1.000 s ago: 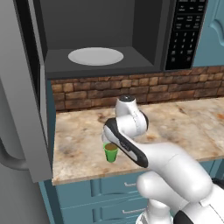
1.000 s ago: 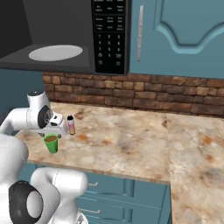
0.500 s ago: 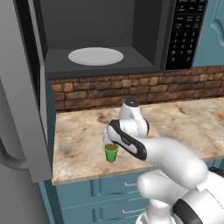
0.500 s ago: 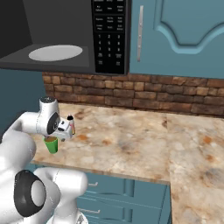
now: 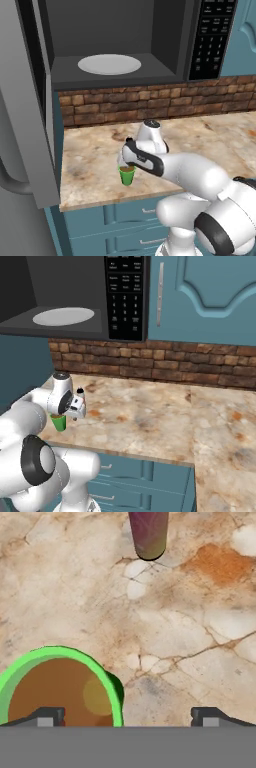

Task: Place the microwavable item in the microwave. Then, close the microwave door and press the start button.

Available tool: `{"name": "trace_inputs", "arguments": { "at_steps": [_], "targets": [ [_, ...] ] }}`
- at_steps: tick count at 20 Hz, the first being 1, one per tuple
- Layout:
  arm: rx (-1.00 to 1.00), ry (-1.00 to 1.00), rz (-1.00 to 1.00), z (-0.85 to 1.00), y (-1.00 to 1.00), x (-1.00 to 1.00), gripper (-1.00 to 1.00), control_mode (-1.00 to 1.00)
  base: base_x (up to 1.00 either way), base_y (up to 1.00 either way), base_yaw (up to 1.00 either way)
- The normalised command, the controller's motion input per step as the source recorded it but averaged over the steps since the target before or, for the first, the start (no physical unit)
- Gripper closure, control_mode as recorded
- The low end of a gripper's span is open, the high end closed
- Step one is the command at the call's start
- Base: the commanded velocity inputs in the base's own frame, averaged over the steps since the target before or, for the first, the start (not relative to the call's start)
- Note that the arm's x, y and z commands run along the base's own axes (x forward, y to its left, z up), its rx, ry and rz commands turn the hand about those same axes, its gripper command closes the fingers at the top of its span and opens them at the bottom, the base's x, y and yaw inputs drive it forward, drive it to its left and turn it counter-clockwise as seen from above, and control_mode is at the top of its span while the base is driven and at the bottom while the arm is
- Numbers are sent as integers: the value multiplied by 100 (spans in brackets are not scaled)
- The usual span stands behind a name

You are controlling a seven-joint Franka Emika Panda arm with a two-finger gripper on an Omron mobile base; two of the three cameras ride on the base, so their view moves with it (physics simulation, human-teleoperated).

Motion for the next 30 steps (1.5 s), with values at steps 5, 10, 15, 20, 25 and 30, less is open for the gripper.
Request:
{"name": "trace_inputs", "arguments": {
  "at_steps": [5,10,15,20,25,30],
  "targets": [
    [2,1,-2,-21,4,17,-100,-100,0,0,0],
    [1,5,-2,-15,9,9,-100,-100,0,0,0],
    [0,3,0,-29,1,-5,100,-100,0,0,0],
    [0,0,0,-11,0,-12,100,-100,0,0,0],
    [0,-13,-1,9,0,-40,100,-100,0,0,0],
    [0,-36,-14,91,0,-72,100,-100,0,0,0]
  ]
}}
